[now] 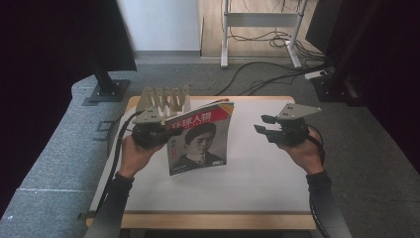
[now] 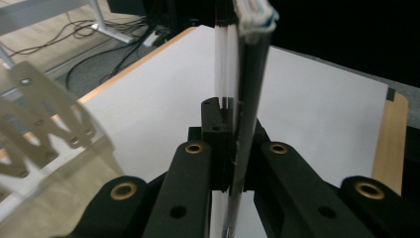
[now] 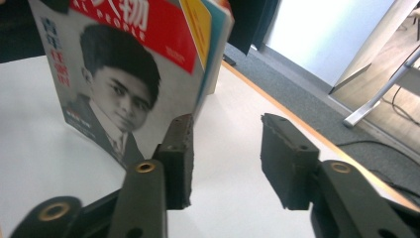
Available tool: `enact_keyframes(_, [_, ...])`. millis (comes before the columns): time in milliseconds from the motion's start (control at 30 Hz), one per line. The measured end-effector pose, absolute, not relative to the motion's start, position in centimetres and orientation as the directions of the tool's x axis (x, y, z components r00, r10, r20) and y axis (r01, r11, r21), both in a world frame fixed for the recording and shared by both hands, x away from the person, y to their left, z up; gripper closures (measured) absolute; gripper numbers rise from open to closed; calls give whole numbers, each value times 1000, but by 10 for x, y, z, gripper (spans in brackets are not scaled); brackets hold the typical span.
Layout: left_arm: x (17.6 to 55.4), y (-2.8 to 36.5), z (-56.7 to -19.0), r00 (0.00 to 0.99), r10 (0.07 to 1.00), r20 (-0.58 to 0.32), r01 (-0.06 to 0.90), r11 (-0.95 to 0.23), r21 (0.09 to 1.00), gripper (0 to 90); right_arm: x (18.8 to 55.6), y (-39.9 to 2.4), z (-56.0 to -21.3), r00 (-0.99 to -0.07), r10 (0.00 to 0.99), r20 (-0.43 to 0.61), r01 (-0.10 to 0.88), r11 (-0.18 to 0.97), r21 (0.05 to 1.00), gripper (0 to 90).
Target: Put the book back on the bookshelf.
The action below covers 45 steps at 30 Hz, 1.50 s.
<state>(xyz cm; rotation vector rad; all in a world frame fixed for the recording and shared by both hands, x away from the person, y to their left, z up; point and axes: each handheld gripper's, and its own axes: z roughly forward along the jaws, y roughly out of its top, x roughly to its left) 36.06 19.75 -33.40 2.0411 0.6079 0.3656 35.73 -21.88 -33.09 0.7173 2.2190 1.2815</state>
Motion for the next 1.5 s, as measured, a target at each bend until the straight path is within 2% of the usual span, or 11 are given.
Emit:
enact_keyframes(633, [354,263,-315,713,701,-3,342,-343,875,870,361,-219,-363,-751,651,-115,271,461,845,417])
enact_keyframes(1500, [349,329,-295,543,840,-15,395,-240,887,871,357,-220,-460,-742,670,-11,399,455,796,239])
